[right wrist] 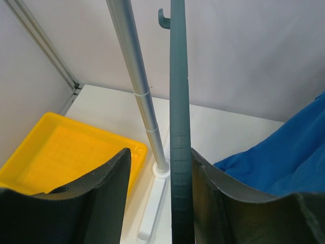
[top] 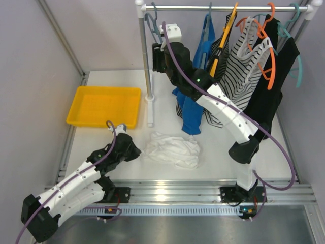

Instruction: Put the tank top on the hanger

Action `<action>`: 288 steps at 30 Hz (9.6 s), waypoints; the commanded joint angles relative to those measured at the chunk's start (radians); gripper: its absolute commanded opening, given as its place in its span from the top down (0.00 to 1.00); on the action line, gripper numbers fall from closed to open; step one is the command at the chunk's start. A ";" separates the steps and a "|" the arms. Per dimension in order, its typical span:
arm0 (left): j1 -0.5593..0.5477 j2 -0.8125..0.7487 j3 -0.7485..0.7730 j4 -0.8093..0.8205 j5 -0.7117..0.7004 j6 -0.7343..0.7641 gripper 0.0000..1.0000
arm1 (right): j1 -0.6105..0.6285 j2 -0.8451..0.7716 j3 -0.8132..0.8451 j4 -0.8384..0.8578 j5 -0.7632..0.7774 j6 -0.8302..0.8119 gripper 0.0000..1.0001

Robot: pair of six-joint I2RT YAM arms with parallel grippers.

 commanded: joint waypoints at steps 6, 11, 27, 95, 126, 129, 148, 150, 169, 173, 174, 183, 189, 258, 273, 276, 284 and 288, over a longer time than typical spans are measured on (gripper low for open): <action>-0.001 -0.018 -0.004 0.023 -0.021 0.006 0.90 | -0.013 -0.056 0.040 -0.004 -0.012 -0.049 0.56; 0.000 -0.017 -0.007 0.027 -0.024 0.003 0.90 | -0.015 -0.064 0.044 0.000 0.006 -0.061 0.56; 0.000 -0.018 -0.006 0.027 -0.030 0.006 0.90 | -0.016 -0.074 0.046 0.037 0.018 -0.076 0.72; 0.003 0.207 0.209 0.004 -0.234 -0.022 1.00 | -0.015 -1.303 -1.282 -0.125 -0.603 0.402 1.00; 0.086 0.371 0.356 -0.002 -0.155 0.088 1.00 | -0.015 -1.409 -1.654 0.077 -0.746 0.482 1.00; 0.086 0.357 0.352 -0.008 -0.139 0.088 1.00 | -0.015 -1.391 -1.668 0.100 -0.743 0.477 1.00; 0.086 0.307 0.344 -0.022 -0.015 0.082 1.00 | -0.004 -1.312 -1.887 0.545 -0.775 0.525 1.00; 0.085 0.298 0.340 -0.025 -0.010 0.082 1.00 | 0.001 -1.296 -1.914 0.574 -0.760 0.519 1.00; 0.085 0.290 0.289 -0.003 0.085 0.085 1.00 | 0.099 -0.999 -2.048 1.054 -0.733 0.505 1.00; 0.083 0.291 0.286 0.004 0.092 0.091 0.97 | 0.106 -0.920 -2.063 1.158 -0.726 0.503 1.00; 0.083 0.293 0.283 0.010 0.095 0.095 0.96 | 0.109 -0.888 -2.063 1.177 -0.724 0.504 1.00; 0.085 0.279 0.281 0.056 0.164 0.191 0.72 | 0.122 -0.752 -2.054 1.275 -0.712 0.508 1.00; 0.085 0.221 0.277 0.099 0.267 0.277 0.57 | 0.128 -0.728 -2.031 1.252 -0.698 0.507 1.00; -0.072 0.291 0.126 0.449 0.111 0.518 1.00 | 0.174 -1.333 -1.912 0.144 -0.172 0.738 0.50; -0.075 0.301 0.138 0.466 0.082 0.497 1.00 | 0.174 -1.322 -2.076 0.190 -0.210 0.861 0.70; -0.075 0.302 0.139 0.463 0.080 0.498 1.00 | 0.174 -1.271 -2.077 0.221 -0.198 0.853 0.70; -0.075 0.302 0.143 0.449 0.075 0.503 1.00 | 0.174 -1.254 -2.079 0.266 -0.187 0.843 0.71; -0.075 0.298 0.145 0.440 0.074 0.509 1.00 | 0.175 -1.306 -2.111 0.270 -0.195 0.843 0.71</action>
